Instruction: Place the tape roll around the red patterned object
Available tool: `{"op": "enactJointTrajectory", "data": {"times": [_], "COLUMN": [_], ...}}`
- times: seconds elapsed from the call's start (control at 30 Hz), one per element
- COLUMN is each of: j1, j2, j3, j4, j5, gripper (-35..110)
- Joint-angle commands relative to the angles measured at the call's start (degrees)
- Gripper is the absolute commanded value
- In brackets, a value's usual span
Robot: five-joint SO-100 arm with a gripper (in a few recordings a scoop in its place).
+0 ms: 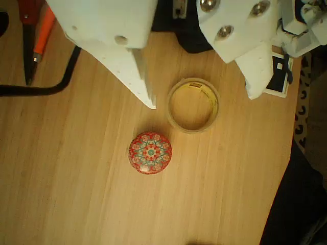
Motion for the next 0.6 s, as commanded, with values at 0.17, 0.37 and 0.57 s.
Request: {"op": "enactJointTrajectory", "data": {"times": [0.17, 0.37, 0.57], "j1": [-11.34, -11.25, -12.74], "j2": [-28.39, -28.48, -28.30], "j3": [-27.33, -26.72, -20.57], "j4": [-6.42, -6.42, -8.17], "j5": [-5.27, -5.27, -2.37], "gripper": [39, 39, 41]}}
